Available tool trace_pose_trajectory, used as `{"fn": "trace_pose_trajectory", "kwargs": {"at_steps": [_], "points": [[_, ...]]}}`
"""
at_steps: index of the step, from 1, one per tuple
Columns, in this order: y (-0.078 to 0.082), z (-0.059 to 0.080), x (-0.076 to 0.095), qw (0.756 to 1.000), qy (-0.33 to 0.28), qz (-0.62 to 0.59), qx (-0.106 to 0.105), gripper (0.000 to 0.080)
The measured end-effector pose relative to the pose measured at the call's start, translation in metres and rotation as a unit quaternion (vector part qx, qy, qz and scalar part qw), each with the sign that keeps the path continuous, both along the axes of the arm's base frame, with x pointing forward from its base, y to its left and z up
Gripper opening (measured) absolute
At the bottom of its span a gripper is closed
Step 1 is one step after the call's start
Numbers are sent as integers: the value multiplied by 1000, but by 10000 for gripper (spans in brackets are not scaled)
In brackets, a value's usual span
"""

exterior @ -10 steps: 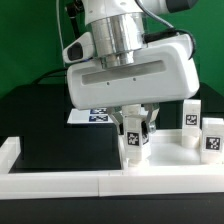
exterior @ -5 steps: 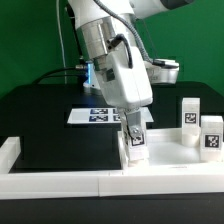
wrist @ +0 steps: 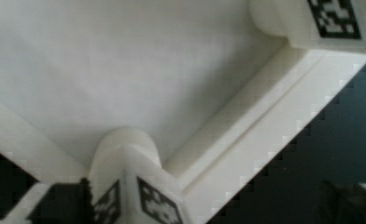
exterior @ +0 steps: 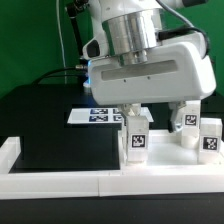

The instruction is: Assemble square table

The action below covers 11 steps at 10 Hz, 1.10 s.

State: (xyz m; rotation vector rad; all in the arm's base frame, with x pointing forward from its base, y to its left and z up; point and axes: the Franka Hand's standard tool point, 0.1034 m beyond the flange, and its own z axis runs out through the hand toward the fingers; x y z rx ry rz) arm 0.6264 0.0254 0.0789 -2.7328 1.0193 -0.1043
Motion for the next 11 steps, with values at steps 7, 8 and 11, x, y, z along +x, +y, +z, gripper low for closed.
{"fn": "trace_pose_trajectory", "kwargs": {"at_steps": [7, 8, 11], "points": [[0, -3, -4, 989, -22, 148, -20, 649], [0, -3, -4, 989, -21, 148, -20, 649], [-17, -3, -14, 982, -22, 186, -27, 649]]}}
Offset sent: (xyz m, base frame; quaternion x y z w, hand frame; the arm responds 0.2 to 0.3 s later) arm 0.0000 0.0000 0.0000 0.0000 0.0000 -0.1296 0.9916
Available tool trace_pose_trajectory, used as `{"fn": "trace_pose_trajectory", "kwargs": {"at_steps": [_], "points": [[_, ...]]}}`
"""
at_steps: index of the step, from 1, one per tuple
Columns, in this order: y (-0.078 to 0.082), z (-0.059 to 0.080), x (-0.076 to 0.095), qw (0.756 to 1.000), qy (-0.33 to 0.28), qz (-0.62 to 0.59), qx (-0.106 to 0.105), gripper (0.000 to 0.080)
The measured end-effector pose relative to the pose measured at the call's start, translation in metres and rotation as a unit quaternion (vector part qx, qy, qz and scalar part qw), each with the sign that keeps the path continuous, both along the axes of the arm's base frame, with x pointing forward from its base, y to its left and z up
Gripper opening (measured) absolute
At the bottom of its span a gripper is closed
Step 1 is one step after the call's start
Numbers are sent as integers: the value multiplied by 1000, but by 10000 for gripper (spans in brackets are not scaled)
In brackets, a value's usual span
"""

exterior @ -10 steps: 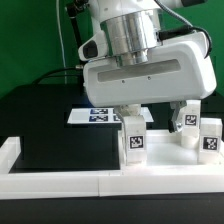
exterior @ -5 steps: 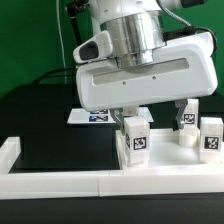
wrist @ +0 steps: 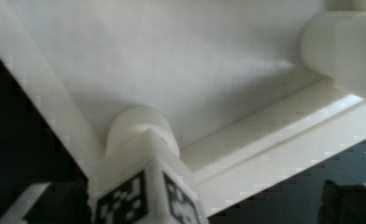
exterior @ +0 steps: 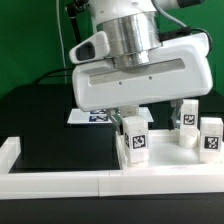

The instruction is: Assemble square table

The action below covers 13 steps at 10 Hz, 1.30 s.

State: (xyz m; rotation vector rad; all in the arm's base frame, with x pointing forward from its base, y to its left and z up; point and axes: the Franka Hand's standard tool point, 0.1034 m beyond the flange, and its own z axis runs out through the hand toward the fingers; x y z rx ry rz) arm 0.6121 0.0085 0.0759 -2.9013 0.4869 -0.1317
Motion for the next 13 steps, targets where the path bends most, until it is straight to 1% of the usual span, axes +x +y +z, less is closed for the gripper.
{"fn": "trace_pose_trajectory", "kwargs": {"at_steps": [1, 2, 3, 4, 6, 8, 9, 10, 11, 12, 13], "points": [[-7, 0, -4, 1000, 2, 25, -14, 649], [-10, 0, -2, 998, -2, 60, -31, 649], [-11, 2, 3, 993, -9, 108, -43, 649], [-10, 2, 6, 991, -11, 129, -45, 649], [-3, 0, 8, 988, -13, 149, -44, 649], [-3, 0, 9, 989, -12, 140, -43, 649], [-2, 0, 9, 990, -11, 134, -43, 561], [-2, -1, 8, 992, -8, 118, -40, 365], [-2, -1, 8, 995, -4, 88, -37, 365], [-3, -1, 8, 998, 2, 55, -34, 290], [-3, -1, 8, 999, 6, 25, -30, 290]]}}
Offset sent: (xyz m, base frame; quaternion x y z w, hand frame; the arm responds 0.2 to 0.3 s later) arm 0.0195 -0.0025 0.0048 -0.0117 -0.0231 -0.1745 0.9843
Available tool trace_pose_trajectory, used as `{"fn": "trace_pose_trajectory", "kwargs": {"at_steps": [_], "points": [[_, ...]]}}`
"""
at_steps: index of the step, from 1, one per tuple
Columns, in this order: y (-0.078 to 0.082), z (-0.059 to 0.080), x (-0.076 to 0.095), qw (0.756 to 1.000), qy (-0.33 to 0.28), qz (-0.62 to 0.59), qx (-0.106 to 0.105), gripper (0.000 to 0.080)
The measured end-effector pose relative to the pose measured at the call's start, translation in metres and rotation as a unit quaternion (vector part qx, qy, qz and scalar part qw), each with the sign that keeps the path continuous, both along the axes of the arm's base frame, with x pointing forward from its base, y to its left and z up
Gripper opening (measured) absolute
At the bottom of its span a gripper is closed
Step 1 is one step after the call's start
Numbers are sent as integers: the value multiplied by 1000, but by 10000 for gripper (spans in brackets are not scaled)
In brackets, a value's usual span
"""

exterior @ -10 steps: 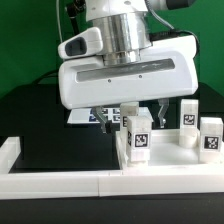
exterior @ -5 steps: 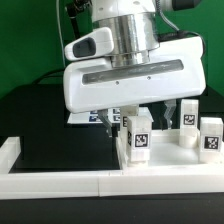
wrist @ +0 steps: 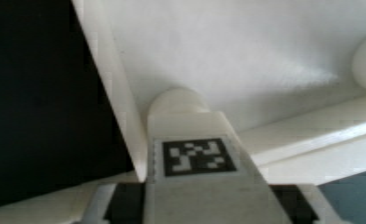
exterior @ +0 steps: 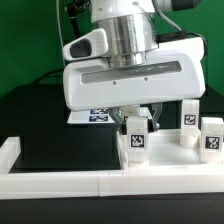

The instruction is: Assemble square table

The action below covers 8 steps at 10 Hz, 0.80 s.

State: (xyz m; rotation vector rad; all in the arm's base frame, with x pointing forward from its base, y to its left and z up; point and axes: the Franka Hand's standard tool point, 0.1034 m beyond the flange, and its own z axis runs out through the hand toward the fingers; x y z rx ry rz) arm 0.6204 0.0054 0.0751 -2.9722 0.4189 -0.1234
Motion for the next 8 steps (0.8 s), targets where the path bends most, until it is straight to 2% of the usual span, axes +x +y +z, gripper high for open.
{"fn": "trace_pose_trajectory", "kwargs": {"at_steps": [3, 4, 5, 6, 7, 8], "points": [[0, 0, 0, 996, 11, -86, 9, 290], [0, 1, 1, 982, 21, -185, 23, 290], [1, 0, 1, 955, 36, -293, 42, 290], [1, -2, 1, 915, 53, -393, 70, 290], [-1, -2, 1, 884, 64, -454, 96, 291], [1, -3, 1, 864, 70, -488, 101, 291]]}}
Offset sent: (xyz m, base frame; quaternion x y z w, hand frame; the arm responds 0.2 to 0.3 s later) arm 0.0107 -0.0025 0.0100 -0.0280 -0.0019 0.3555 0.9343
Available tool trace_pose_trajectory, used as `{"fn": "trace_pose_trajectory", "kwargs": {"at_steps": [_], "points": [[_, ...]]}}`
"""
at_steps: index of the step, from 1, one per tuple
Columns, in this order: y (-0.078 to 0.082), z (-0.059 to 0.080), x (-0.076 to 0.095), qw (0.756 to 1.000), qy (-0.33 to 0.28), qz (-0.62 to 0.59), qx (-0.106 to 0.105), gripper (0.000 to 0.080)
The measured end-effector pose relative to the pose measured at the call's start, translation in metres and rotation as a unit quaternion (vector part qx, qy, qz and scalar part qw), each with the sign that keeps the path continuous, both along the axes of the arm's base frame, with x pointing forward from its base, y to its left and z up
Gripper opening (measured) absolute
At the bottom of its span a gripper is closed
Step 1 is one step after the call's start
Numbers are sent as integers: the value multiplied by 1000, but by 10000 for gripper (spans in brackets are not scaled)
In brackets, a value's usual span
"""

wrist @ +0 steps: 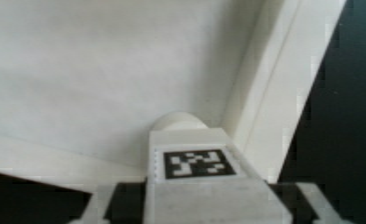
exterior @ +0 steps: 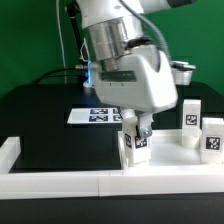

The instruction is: Assemble square table

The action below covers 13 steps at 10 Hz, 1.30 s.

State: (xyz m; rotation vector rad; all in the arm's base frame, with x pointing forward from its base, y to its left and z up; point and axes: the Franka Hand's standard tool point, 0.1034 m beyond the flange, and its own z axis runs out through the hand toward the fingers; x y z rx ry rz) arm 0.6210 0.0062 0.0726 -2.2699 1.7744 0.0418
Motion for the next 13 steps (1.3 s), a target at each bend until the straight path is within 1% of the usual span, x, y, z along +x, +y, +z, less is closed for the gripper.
{"fn": "trace_pose_trajectory", "kwargs": {"at_steps": [2, 3, 4, 5, 6, 7, 8, 9, 10, 11, 12, 13], "points": [[1, -1, 0, 1000, 0, -1, -1, 291], [3, 0, -1, 999, -6, 34, -7, 350], [9, 1, -1, 991, -19, 126, -33, 538], [10, 1, -3, 968, -25, 245, -50, 614], [11, -1, -5, 941, -32, 331, -60, 614], [10, -1, -5, 931, -38, 357, -63, 643], [10, -1, -5, 916, -45, 392, -67, 648], [7, 0, -5, 881, -50, 464, -79, 648], [2, 4, -1, 824, -52, 554, -103, 649], [1, 6, 2, 769, -57, 626, -115, 649], [2, 6, 4, 734, -61, 667, -117, 649], [4, 5, 4, 767, -58, 629, -112, 649]]}}
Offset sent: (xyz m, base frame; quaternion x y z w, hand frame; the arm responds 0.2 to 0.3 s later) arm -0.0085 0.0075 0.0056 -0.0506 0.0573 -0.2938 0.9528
